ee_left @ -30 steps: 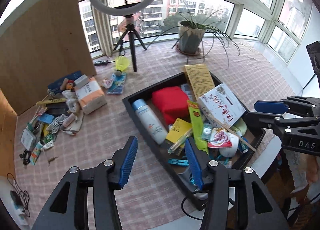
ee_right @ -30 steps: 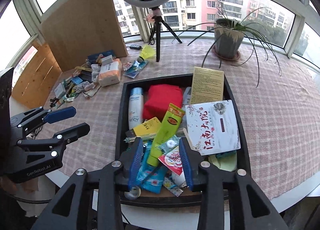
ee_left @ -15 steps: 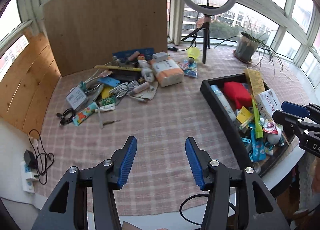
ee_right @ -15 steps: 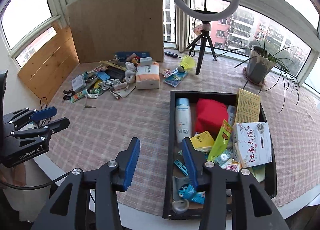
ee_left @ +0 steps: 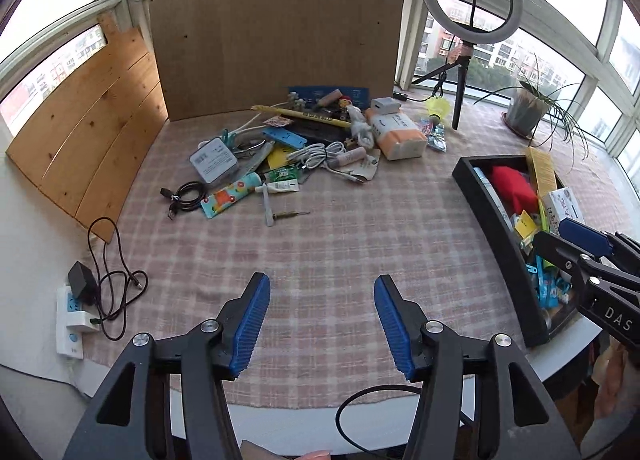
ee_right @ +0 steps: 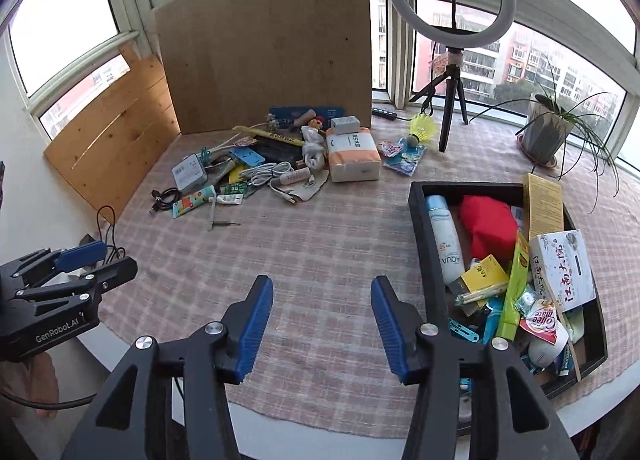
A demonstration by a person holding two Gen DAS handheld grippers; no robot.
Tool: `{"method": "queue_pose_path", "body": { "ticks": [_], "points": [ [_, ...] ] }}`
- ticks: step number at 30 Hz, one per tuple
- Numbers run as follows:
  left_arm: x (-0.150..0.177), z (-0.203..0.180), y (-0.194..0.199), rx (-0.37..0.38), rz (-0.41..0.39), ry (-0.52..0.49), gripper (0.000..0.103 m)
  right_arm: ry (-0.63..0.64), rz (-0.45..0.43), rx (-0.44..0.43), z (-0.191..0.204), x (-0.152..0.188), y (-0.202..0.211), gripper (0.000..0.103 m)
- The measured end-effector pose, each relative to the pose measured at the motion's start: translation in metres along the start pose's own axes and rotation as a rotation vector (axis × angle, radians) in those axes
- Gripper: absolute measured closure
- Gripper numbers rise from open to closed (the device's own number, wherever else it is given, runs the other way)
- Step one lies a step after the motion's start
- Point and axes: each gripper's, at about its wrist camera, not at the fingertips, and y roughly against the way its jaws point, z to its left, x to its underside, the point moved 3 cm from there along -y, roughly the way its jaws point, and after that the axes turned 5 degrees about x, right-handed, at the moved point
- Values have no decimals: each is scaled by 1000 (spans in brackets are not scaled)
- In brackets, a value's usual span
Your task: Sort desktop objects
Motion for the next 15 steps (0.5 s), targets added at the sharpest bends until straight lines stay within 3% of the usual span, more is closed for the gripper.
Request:
{"method": "queue_pose_path", "body": {
  "ticks": [4,15],
  "points": [
    [5,13,9,2,-17,11,43,-3,3,-38,19,0,1,56],
    [8,37,16,-1,-31,23,42,19,-18,-26,47,-2,3,55]
  ]
}}
